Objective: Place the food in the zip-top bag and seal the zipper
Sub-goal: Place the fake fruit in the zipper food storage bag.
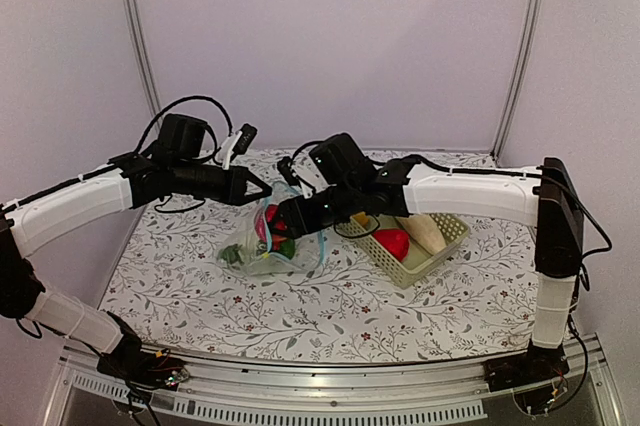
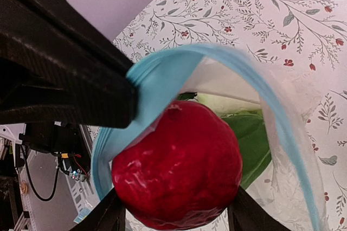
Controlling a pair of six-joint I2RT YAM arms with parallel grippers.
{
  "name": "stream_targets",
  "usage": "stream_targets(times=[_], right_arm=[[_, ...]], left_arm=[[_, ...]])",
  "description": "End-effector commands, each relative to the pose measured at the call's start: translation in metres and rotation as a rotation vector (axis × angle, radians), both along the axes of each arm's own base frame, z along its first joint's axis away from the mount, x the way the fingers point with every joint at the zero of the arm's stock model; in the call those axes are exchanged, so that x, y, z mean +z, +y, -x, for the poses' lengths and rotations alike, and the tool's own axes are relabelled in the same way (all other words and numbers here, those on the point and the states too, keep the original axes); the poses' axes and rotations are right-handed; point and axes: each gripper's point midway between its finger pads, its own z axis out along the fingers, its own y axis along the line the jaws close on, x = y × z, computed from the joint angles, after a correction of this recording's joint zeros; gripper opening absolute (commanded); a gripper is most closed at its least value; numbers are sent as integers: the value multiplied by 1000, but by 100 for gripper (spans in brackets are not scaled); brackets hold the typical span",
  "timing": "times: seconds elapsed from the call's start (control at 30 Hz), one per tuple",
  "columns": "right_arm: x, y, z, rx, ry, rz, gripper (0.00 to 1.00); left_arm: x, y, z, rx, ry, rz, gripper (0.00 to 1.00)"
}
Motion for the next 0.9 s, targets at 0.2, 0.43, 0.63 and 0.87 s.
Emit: stream_targets(times=[0.2, 0.43, 0.63, 0.87], right_arm=[[-20, 33, 8, 48, 56, -76, 63], [-34, 32, 5, 24, 65, -54, 71], [-29, 29, 6, 22, 51, -55, 83], [-17, 21, 6, 11, 25, -61, 92]], left_arm=[[11, -10, 8, -49, -47, 35, 0], [11, -10, 8, -46, -50, 33, 0], [11, -9, 7, -44, -53, 32, 0], [12, -8, 7, -41, -57, 29, 0]])
